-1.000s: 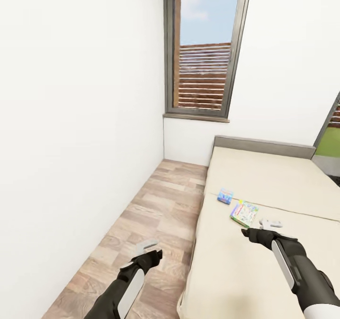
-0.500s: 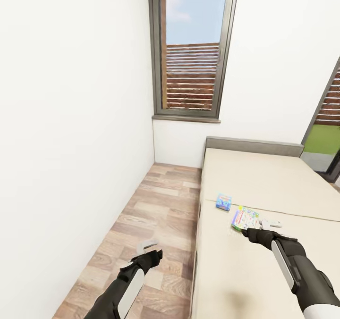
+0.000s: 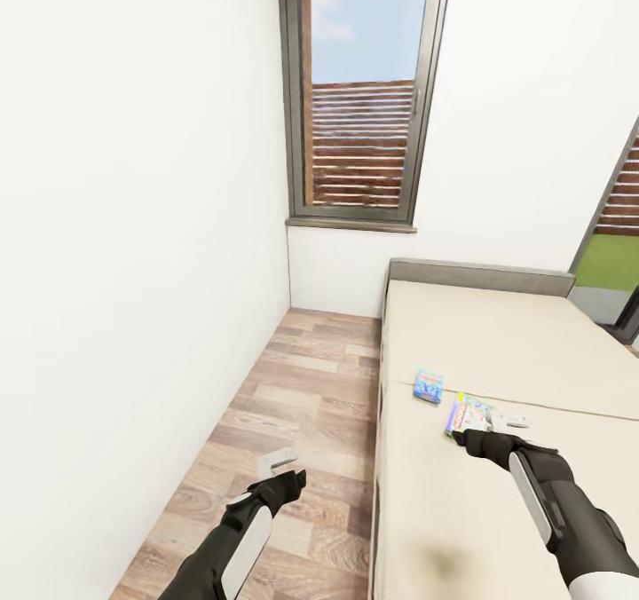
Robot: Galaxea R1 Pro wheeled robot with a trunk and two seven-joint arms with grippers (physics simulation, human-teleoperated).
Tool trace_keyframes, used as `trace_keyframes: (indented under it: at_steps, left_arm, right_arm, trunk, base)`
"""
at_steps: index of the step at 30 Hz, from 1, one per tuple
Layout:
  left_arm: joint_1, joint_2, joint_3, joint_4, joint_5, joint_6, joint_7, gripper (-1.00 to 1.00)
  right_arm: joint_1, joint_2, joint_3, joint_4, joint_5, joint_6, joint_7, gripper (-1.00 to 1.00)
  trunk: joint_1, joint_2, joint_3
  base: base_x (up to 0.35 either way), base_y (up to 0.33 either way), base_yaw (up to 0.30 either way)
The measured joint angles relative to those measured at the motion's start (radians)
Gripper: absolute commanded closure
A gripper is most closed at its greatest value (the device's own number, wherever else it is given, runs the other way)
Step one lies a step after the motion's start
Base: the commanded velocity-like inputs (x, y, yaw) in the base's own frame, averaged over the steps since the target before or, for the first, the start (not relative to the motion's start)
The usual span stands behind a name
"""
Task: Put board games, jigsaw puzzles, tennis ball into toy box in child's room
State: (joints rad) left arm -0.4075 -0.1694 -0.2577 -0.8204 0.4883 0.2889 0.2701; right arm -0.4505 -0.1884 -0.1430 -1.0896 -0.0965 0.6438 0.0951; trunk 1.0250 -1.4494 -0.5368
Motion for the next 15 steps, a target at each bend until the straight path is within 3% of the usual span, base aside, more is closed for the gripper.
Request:
trace_keyframes:
  at_steps: [7,15]
  left_arm:
    - [0.000,0.000,-0.001,0.000,0.000,-0.001,0.000,-1.00]
    - [0.000,0.000,-0.001,0.000,0.000,0.000,-0.001,-1.00]
  right_arm:
    - [-0.001,0.001,0.000,0.000,0.000,0.000,0.000,-1.00]
    - [0.000,0.001,0.000,0.000,0.000,0.000,-0.001,-1.00]
  trunk:
    - [0.000,0.000,0.000]
    - [0.000,0.000,0.000]
  base:
    - [0.010,0.012,-0.002]
    - [0.002,0.189,-0.041]
